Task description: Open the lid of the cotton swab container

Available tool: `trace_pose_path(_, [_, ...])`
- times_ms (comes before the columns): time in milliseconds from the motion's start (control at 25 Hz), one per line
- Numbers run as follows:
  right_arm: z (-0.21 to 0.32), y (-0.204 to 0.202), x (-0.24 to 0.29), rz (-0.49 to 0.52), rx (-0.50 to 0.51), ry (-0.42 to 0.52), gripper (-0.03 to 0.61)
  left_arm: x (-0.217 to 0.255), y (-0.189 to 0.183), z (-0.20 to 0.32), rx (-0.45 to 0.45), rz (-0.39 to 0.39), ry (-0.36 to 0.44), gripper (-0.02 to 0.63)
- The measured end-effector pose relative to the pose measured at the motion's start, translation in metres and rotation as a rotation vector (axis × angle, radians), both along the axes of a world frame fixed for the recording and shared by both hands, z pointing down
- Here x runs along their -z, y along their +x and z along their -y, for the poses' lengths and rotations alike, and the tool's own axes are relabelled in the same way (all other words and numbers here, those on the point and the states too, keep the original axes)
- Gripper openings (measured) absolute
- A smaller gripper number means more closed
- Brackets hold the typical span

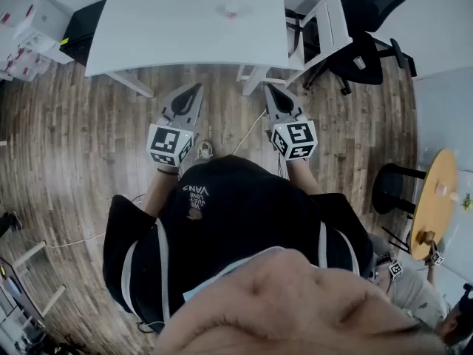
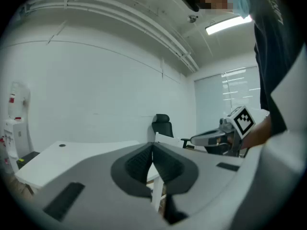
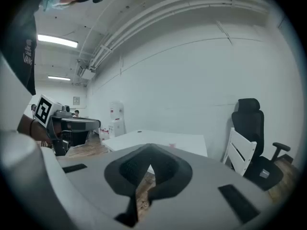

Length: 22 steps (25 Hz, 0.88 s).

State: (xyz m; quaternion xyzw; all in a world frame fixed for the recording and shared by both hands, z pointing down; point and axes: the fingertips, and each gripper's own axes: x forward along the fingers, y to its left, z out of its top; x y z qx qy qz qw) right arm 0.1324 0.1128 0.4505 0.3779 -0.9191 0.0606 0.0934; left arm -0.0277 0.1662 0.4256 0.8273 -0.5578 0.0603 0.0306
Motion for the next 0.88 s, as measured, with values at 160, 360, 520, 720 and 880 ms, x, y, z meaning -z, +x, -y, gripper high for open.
trace_pose_path(160, [0.003, -0.004, 0.001, 0.013, -0.023, -0.002, 0.012, -0.002, -0.006, 0.001, 0.0, -0.016, -0.005, 0.018])
trace_pose_path(360, [0.003, -0.013, -0.001, 0.026, -0.039, 0.002, 0.012, -0.008, -0.018, 0.002, -0.007, -0.032, -0.012, 0.018])
trace_pose_path(520, [0.005, -0.026, 0.0, 0.048, -0.052, 0.006, 0.012, -0.01, -0.032, 0.005, -0.022, -0.041, -0.007, 0.018])
trace_pose_path(720, [0.01, -0.042, 0.0, 0.049, -0.103, 0.01, 0.012, -0.015, -0.057, 0.009, -0.046, -0.054, -0.011, 0.018])
trace_pose_path(880, [0.007, -0.051, -0.003, 0.047, -0.151, 0.004, 0.012, -0.023, -0.072, 0.01, -0.085, -0.062, -0.025, 0.018])
